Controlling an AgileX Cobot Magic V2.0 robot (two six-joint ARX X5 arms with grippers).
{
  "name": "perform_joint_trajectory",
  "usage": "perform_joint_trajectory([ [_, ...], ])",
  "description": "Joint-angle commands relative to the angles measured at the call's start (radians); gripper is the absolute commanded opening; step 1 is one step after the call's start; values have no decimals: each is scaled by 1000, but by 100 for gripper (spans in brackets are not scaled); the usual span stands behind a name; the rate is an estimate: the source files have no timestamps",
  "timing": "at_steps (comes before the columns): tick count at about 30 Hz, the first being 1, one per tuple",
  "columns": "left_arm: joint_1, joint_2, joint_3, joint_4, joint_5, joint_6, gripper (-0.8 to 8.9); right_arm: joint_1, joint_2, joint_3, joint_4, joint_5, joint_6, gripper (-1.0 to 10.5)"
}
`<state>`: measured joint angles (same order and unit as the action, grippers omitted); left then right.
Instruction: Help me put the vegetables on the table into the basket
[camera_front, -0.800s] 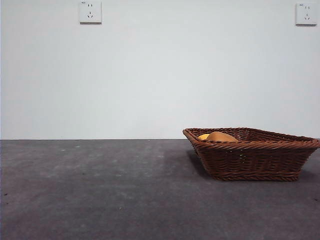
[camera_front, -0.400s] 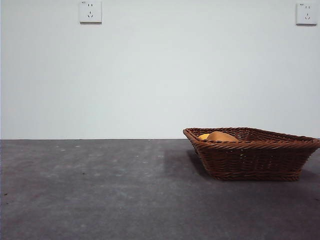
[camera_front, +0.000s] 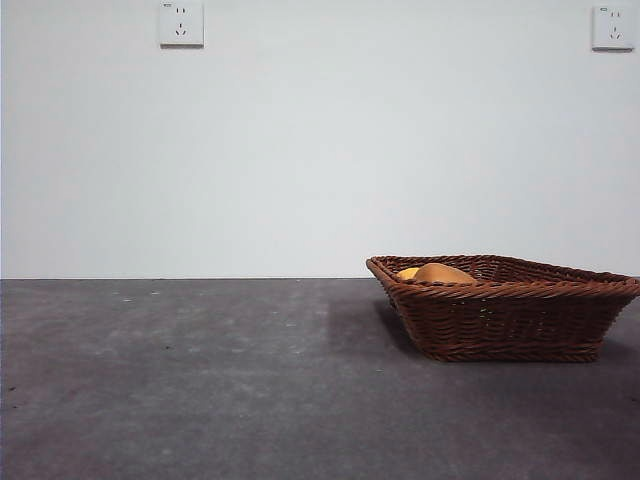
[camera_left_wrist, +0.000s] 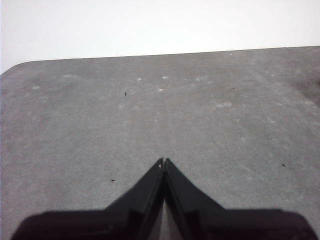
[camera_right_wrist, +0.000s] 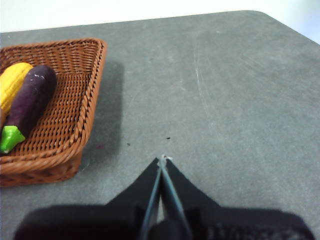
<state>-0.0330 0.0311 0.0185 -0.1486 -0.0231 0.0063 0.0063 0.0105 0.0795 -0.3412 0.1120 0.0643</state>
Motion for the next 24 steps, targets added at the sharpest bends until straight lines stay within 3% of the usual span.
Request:
perform_joint_trajectory([
  [1, 3, 5, -11, 3, 2, -6, -4, 0, -3, -24, 51, 0, 3, 1],
  [4, 3, 6, -11, 3, 1, -6, -4, -1, -3, -63, 160, -4, 3, 1],
  [24, 3, 24, -11, 4, 1, -6, -4, 0, -2, -65, 163, -3, 3, 1],
])
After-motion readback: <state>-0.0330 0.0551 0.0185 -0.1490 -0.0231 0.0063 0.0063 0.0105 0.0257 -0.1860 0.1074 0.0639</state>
